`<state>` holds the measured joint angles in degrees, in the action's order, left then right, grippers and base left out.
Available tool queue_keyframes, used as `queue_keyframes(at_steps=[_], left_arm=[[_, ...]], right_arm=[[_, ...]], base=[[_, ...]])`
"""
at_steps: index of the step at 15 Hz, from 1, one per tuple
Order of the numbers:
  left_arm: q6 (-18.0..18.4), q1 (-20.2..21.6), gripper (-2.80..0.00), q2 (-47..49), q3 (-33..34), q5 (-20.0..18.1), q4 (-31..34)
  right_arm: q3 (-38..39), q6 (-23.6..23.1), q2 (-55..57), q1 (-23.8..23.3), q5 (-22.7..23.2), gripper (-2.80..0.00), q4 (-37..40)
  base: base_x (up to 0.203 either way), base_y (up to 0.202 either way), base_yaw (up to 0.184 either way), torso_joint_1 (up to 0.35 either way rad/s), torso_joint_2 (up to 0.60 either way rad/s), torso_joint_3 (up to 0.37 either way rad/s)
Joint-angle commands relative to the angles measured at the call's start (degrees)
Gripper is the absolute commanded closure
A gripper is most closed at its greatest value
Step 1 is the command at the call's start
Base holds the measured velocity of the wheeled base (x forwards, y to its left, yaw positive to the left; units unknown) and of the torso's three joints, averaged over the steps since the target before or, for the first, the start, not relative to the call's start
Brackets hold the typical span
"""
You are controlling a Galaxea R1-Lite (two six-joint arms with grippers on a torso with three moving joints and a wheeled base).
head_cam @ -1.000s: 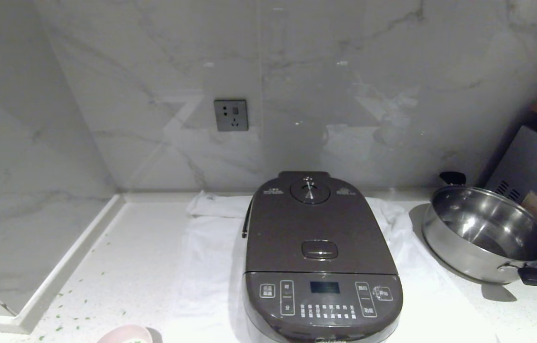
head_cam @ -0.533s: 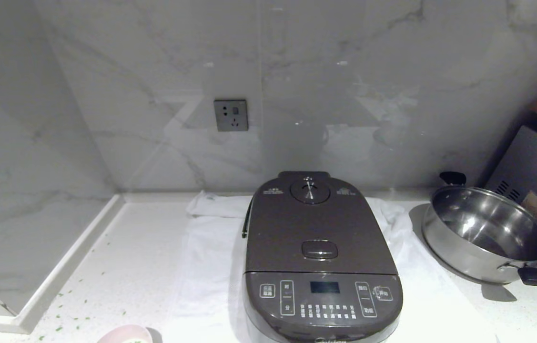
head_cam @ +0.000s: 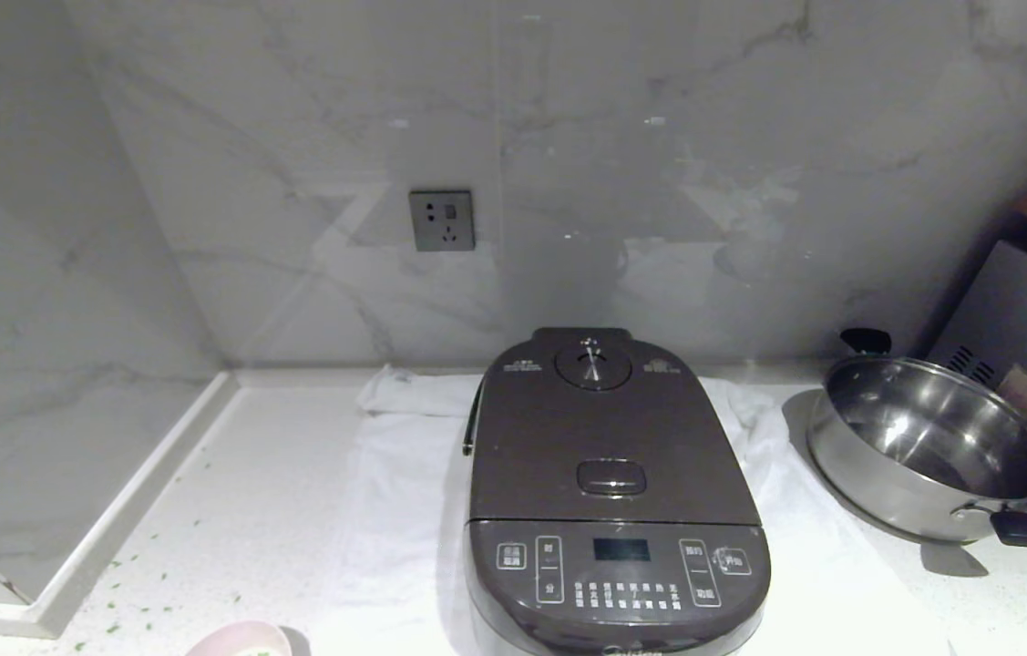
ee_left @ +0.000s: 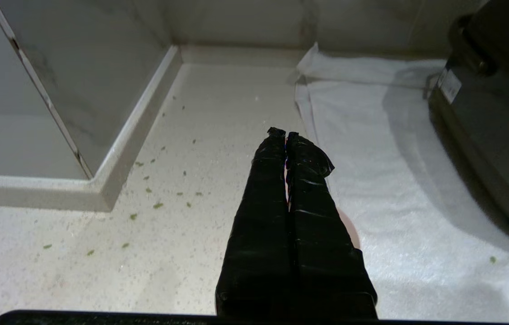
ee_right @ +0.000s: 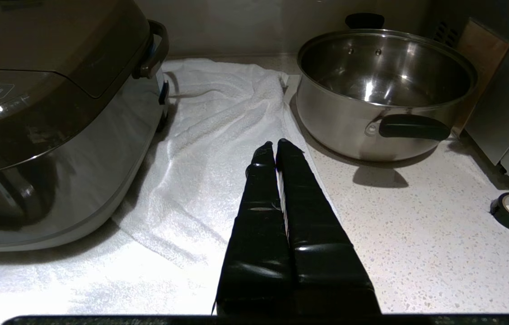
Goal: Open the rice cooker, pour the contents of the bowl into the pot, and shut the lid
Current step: Open the rice cooker
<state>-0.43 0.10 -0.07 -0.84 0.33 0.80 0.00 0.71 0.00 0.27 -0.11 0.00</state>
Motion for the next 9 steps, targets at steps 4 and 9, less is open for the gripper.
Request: queue_keyframes(at_steps=[4,9], left_arm=[[-3.1,0.5,0.0,11.7,-10.9,-6.7,-2.5],[-3.8,0.1,0.0,34.0,-15.5,-15.2,-17.6]], right_arm=[[0.0,0.0,0.0,0.1,-0.1,0.0,0.0],[0.0,0.0,0.0,0.1,-0.1,0.0,0.0]], base=[[0.0,0.0,0.0,0.0,0.0,0.0],[0.0,0.0,0.0,0.0,0.0,0.0]])
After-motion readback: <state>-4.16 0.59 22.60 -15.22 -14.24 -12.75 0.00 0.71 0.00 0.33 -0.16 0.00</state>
